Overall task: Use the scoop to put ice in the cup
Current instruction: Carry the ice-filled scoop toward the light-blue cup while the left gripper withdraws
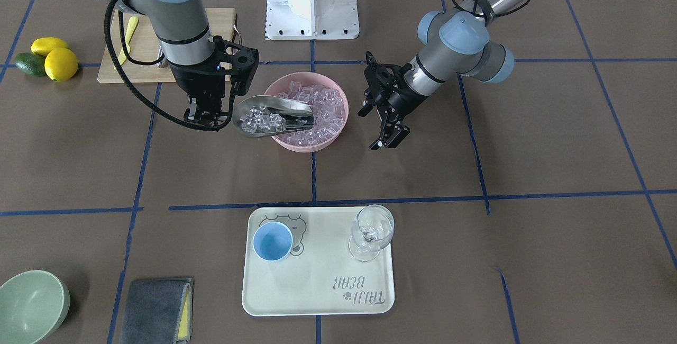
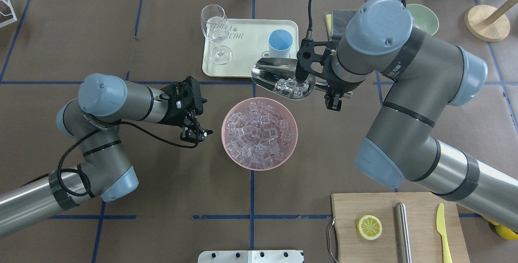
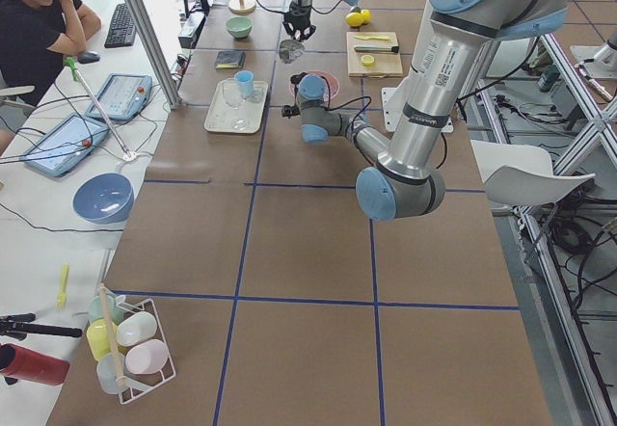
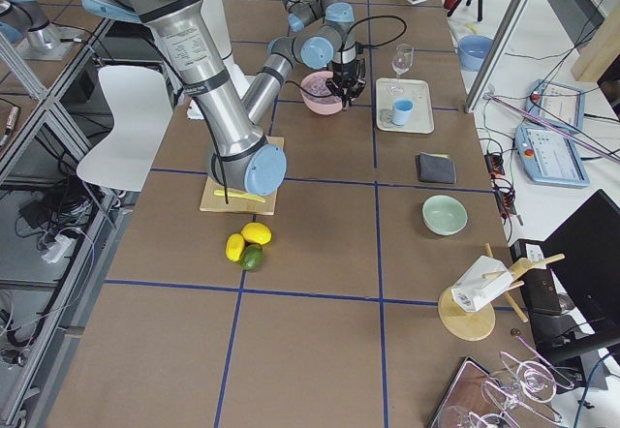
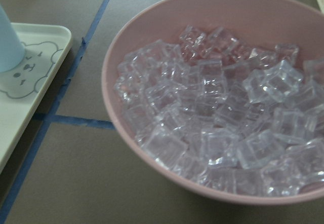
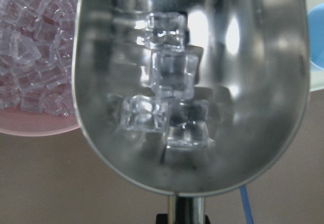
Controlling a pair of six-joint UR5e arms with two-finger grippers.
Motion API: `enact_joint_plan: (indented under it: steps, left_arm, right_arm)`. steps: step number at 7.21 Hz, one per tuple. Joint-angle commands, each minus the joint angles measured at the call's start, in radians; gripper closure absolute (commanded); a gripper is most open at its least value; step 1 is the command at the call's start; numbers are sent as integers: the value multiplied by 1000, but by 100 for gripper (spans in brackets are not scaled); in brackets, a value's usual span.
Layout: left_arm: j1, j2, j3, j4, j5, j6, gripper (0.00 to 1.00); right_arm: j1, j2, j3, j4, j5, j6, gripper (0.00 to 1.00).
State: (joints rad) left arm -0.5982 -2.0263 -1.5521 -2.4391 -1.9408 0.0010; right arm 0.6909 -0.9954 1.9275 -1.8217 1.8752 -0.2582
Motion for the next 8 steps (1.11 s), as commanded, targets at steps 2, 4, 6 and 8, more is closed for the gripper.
enact_joint_plan:
  steps: [2, 4, 6, 8]
  left_arm:
    - [-142, 11, -28, 93, -7, 0, 0]
    - [-239, 20, -28, 168, -9, 5, 0]
    - [-310, 20, -14, 211, -43, -2, 0]
    - [-427, 23, -11, 322, -43, -3, 0]
  right_arm:
    - [81, 88, 36, -378, 16, 88, 100]
    - [111, 89, -11, -406, 38, 190, 100]
    - [137, 96, -108, -329, 116, 251, 100]
    - [160, 164, -256, -285, 155, 263, 100]
